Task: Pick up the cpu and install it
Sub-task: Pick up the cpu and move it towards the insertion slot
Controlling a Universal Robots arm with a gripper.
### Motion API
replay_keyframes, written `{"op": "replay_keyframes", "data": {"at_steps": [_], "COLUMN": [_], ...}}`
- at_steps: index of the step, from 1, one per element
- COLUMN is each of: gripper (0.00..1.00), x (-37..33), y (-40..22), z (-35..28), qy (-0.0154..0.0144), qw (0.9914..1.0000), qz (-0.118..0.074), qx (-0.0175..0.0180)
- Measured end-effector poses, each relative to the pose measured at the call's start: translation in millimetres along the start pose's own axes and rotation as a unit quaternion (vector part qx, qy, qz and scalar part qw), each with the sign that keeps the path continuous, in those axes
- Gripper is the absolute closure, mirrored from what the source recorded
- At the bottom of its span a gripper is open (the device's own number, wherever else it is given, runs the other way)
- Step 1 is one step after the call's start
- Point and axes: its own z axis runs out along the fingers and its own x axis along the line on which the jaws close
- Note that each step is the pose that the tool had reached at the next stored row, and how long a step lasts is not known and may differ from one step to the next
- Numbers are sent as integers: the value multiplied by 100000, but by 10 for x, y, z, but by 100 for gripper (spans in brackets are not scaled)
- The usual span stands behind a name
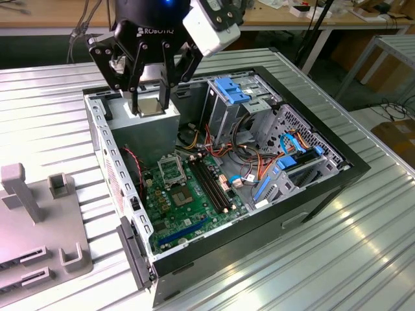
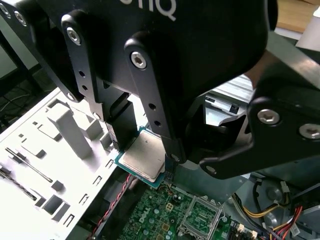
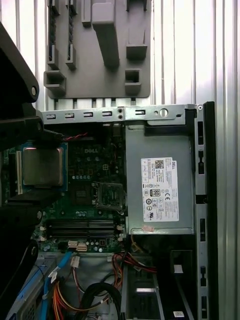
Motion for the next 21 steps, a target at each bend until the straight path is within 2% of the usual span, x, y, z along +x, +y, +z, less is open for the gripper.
{"op": "replay_keyframes", "data": {"at_steps": [4,13,21], "gripper": [53,53,53], "x": [-21,-149,-160], "y": [-10,-9,-8], "z": [3,4,4], "qy": [1,2,1], "qw": [100000,100000,100000], "qz": [4,2,3], "qx": [5,4,2]}}
